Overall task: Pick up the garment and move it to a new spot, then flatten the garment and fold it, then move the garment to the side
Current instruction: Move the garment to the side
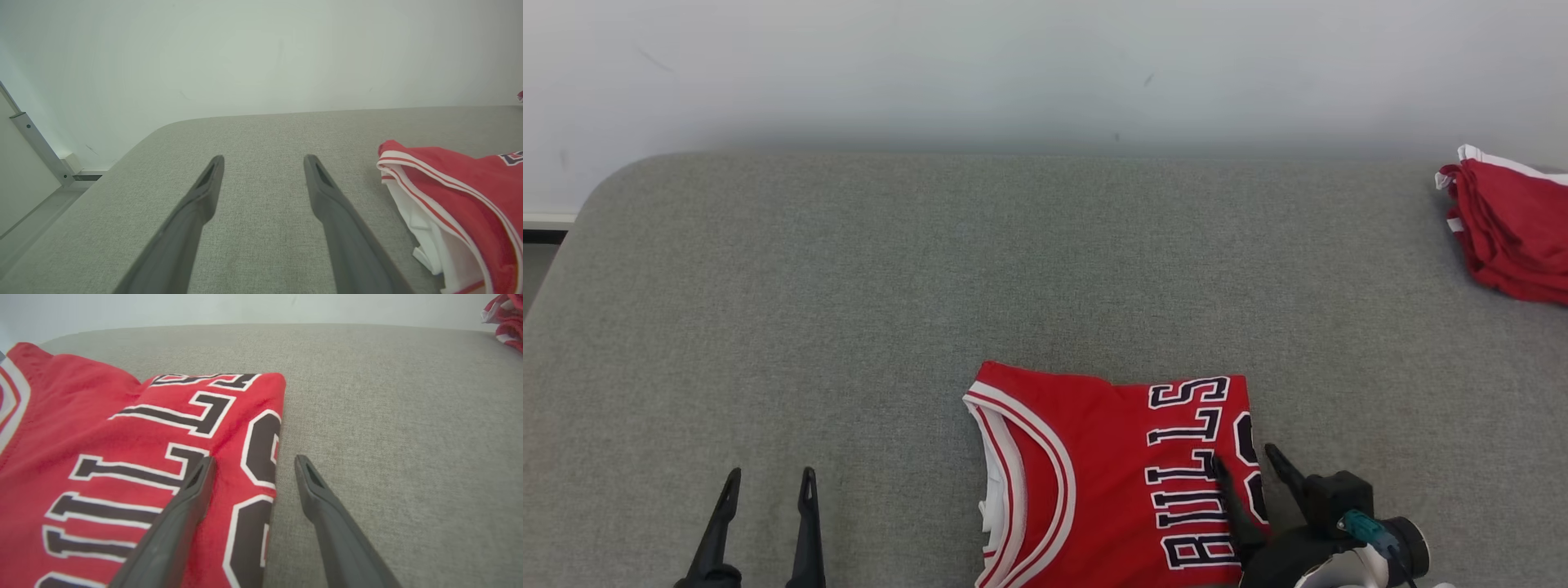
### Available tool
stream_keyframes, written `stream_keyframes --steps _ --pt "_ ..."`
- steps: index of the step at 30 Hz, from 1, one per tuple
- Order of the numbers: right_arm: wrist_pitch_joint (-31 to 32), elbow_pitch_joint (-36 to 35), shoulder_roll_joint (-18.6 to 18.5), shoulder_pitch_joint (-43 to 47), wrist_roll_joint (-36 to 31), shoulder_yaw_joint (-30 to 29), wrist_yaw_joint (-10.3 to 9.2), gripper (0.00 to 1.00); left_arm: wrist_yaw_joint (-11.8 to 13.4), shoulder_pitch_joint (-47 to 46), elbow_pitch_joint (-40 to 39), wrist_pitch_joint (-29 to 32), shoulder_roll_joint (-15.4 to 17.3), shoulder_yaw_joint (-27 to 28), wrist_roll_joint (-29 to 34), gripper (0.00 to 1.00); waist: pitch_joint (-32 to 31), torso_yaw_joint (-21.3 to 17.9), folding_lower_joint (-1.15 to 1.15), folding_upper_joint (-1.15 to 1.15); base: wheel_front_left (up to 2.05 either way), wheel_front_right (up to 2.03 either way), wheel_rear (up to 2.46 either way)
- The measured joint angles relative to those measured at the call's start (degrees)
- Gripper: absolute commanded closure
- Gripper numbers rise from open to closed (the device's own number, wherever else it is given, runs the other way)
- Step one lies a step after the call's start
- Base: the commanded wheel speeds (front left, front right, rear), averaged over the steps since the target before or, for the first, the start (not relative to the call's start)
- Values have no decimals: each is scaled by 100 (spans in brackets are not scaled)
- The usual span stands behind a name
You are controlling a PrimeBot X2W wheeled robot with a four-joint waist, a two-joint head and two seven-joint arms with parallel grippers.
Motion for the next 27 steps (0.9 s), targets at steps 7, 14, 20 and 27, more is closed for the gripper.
stream_keyframes --steps 7,14,20,27 --pt "-5 705 43 -149 315 505 0 100 0 -48 37 0 -11 22 -40 0 7 -39 -2 0 0 0 0" --pt "19 924 -110 -530 655 961 2 100 -2 -75 30 0 -89 54 -111 0 41 -85 -2 -1 0 0 0" --pt "71 892 -469 -1433 810 1268 1 100 -56 -158 34 0 -124 78 -142 0 257 -158 -1 0 0 0 0" --pt "181 834 -1044 -2605 994 1588 1 100 -133 -541 -26 0 -129 56 -110 0 703 -244 -1 0 0 0 0"
